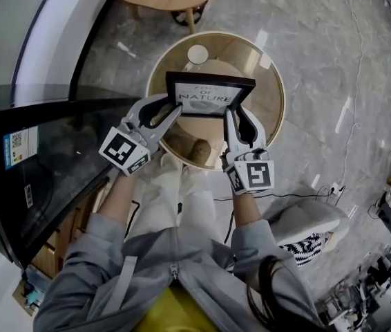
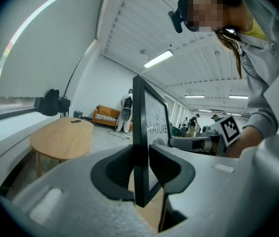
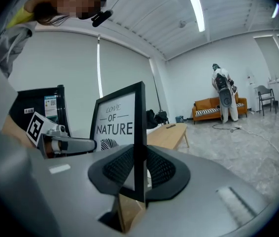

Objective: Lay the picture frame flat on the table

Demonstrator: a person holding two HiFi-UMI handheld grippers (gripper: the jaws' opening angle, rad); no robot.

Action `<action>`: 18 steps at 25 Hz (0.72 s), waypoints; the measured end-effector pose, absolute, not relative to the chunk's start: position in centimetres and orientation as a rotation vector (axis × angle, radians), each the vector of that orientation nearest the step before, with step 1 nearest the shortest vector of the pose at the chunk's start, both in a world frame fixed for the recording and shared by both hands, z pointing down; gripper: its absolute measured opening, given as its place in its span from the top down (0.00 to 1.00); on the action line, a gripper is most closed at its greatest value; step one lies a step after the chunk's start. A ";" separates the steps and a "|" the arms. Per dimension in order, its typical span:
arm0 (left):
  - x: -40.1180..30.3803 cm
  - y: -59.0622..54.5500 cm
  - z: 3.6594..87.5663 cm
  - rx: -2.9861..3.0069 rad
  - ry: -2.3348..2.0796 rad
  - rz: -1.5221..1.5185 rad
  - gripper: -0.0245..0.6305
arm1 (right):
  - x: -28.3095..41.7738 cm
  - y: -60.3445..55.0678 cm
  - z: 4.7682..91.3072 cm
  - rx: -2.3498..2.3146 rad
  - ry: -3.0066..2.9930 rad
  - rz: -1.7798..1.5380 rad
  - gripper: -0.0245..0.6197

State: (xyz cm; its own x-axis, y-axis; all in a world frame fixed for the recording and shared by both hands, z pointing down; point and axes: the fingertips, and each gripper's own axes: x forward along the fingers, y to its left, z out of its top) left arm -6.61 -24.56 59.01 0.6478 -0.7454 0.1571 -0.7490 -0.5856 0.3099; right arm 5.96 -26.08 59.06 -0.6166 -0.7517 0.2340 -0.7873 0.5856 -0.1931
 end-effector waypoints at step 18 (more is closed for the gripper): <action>-6.4 -21.7 72.9 2.322 -1.119 0.121 0.82 | 6.1 -23.6 73.2 1.221 -2.501 0.677 0.84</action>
State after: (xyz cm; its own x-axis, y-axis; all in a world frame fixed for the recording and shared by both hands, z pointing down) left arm -6.38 -21.75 72.90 0.6489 -0.6954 0.3088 -0.7454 -0.4996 0.4414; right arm 6.11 -23.59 73.23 -0.6052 -0.6658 0.4363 -0.7950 0.5339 -0.2881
